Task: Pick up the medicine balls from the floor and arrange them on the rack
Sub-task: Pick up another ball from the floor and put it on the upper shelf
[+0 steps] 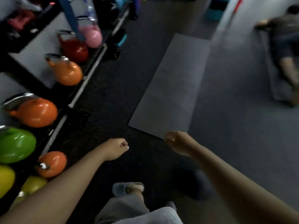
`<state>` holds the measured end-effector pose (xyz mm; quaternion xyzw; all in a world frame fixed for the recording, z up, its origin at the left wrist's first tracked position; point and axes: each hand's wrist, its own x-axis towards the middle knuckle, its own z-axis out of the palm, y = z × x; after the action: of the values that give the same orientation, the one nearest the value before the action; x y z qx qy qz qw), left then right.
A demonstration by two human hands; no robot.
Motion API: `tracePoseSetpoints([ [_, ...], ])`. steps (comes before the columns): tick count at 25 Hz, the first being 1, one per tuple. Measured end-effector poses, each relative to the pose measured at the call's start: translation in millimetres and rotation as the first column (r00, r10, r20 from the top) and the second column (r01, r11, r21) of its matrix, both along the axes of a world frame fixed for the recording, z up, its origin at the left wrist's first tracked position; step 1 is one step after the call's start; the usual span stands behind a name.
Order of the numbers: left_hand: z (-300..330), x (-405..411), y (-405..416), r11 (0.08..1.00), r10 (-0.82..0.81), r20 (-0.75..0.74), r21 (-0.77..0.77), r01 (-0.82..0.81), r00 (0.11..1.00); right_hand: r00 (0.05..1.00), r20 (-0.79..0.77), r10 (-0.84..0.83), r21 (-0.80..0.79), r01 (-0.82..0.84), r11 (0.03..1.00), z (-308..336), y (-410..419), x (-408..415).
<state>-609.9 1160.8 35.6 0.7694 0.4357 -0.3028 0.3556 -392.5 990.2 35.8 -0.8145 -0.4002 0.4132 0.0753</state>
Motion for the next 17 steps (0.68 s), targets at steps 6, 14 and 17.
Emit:
tracePoseSetpoints([
  [6, -26, 110, -154, 0.913, -0.354, 0.037, -0.205, 0.354, 0.934, 0.819, -0.127, -0.559, -0.05, 0.557, 0.829, -46, -208, 33],
  [14, -97, 177, -241, 0.761, -0.586, 0.048, -0.311, 0.57, 0.809, 0.248, -0.171, -0.954, -0.174, 0.945, 0.277, -97, -352, 15],
  [17, -134, 196, -240, 0.784, -0.535, 0.023, -0.358, 0.507, 0.845, 0.08, -0.163, -0.983, -0.219, 0.969, 0.115, -120, -371, 21],
])
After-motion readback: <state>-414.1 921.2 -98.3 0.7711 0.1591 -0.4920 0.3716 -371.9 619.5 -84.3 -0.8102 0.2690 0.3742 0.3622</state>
